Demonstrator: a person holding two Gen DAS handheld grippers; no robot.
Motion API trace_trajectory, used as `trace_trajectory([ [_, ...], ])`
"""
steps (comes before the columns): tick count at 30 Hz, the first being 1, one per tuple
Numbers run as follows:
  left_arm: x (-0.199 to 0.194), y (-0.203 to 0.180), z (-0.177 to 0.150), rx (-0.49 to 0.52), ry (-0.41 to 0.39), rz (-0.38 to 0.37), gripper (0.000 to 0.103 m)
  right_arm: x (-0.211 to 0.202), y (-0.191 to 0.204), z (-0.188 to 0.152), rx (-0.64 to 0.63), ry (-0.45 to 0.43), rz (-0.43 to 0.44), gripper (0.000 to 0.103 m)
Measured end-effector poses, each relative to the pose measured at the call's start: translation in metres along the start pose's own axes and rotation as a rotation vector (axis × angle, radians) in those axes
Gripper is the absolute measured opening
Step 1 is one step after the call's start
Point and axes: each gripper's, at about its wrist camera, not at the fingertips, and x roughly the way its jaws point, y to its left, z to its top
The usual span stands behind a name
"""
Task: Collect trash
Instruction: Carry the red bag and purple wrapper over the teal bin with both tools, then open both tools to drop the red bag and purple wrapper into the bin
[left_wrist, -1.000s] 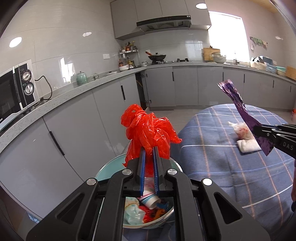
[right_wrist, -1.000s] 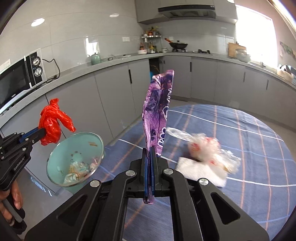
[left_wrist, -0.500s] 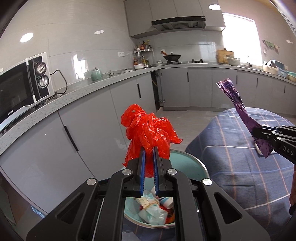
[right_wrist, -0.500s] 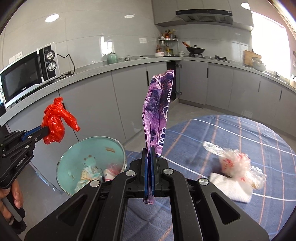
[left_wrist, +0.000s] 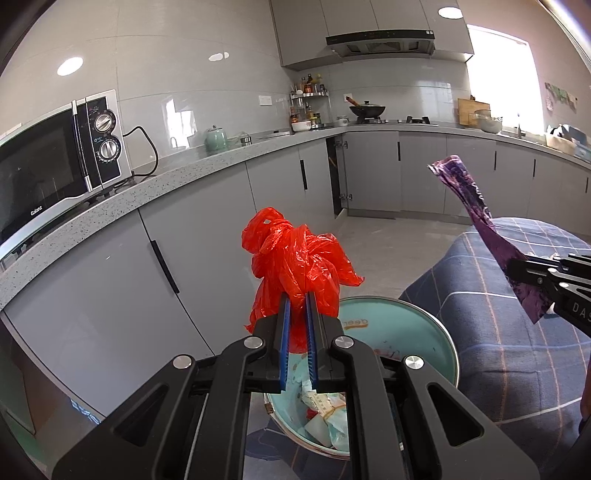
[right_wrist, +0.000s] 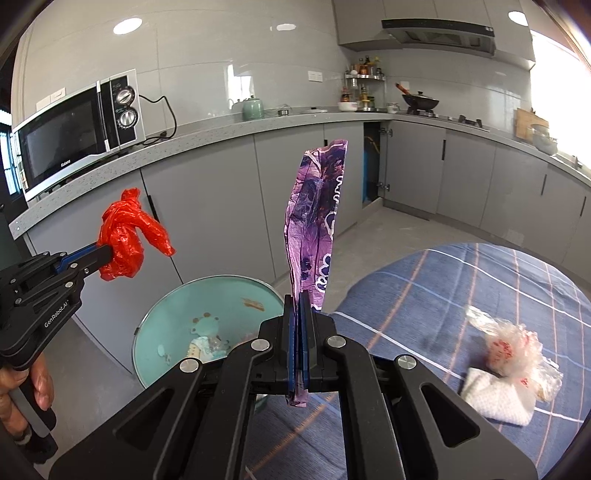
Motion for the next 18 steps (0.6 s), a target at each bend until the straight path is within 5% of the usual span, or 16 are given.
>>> trace_trajectory([
  [18, 0.007, 0.005, -0.002, -0.013, 0.018, -0.003, 0.009, 0.021, 0.028, 0.000, -0.069, 0.026, 0.068, 0.004],
])
